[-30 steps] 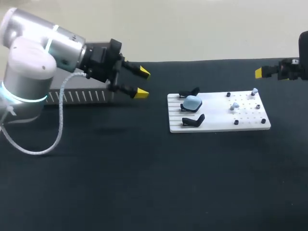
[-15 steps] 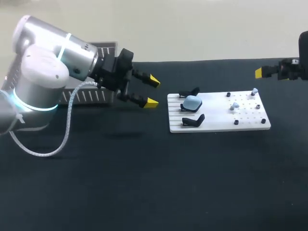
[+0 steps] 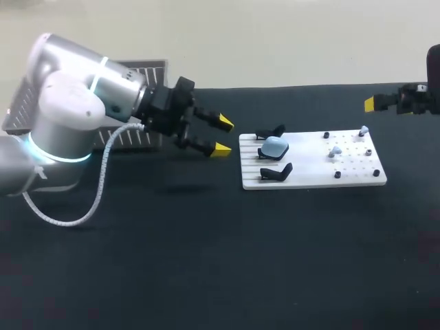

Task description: Pick up each earbud case from the left stands, insert the matching earbuds, close the lid, and place the case in the box.

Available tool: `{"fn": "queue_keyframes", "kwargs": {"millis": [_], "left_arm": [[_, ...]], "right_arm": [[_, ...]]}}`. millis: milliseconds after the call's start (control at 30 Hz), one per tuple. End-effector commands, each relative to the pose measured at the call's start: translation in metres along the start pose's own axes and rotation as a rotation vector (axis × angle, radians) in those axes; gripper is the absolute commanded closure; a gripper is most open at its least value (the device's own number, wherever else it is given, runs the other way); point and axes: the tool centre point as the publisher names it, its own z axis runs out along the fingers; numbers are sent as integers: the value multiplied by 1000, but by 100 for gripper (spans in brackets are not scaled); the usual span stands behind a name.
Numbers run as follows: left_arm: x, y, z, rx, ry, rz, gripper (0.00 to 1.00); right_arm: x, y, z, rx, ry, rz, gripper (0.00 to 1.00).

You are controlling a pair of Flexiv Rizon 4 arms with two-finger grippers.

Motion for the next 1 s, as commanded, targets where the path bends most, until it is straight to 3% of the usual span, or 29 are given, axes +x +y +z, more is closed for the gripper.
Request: {"fn": "queue_keyframes", "kwargs": {"millis": [33, 233, 300, 333, 667, 1000], "left_arm": [[4, 13, 10, 40, -2, -6, 15], [11, 21, 27, 77, 7, -29, 22], [11, 23, 31, 83, 9, -37, 38], [11, 24, 33, 86, 7, -40, 40], [5, 18, 43, 113, 0, -48, 40], [8, 13, 55, 135, -3, -65, 47]], "right_arm": [[0, 0, 0, 2, 0, 0, 0], [0, 0, 0, 2, 0, 0, 0], [0, 0, 0, 2, 0, 0, 0], [0, 0, 0, 2, 0, 0, 0], [0, 0, 0, 2, 0, 0, 0], [0, 0, 0, 2, 0, 0, 0]]}}
